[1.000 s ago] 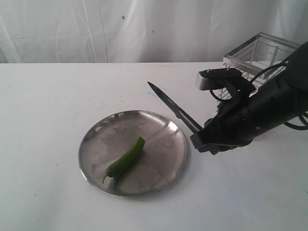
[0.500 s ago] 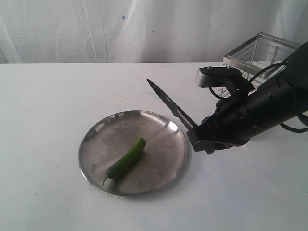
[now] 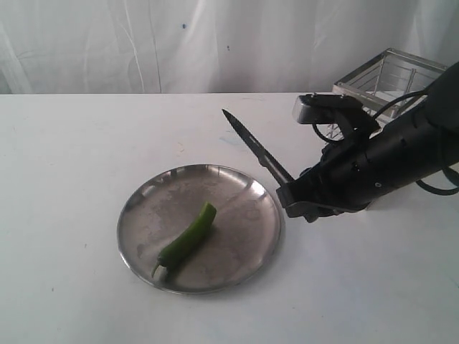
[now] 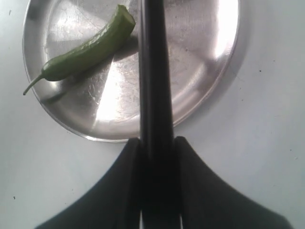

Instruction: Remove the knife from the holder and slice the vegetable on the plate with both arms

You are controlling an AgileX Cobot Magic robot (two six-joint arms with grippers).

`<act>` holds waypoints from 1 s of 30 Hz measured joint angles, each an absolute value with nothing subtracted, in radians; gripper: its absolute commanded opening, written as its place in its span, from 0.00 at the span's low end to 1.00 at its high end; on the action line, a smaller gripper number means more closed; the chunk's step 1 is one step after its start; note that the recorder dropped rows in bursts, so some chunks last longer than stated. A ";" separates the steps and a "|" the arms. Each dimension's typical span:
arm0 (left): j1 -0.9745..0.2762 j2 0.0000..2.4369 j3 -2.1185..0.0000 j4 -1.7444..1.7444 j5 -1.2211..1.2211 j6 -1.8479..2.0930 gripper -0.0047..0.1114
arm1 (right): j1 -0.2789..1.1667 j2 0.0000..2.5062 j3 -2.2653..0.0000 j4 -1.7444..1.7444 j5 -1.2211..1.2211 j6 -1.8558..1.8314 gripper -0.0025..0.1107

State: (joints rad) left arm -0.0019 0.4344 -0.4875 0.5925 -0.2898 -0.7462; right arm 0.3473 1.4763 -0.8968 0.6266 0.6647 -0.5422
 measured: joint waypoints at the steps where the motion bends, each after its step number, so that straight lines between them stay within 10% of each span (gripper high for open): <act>1: -0.002 0.510 -0.507 0.699 -0.179 -0.846 0.04 | 0.347 1.476 -0.897 0.627 0.665 -0.542 0.02; 23: -0.637 1.534 -0.734 1.114 0.071 -1.087 0.04 | 0.347 1.487 -0.897 0.596 0.663 -0.542 0.02; 30: -0.638 1.699 -1.094 0.848 0.777 -0.269 0.04 | 0.347 1.541 -0.897 0.596 0.661 -0.542 0.02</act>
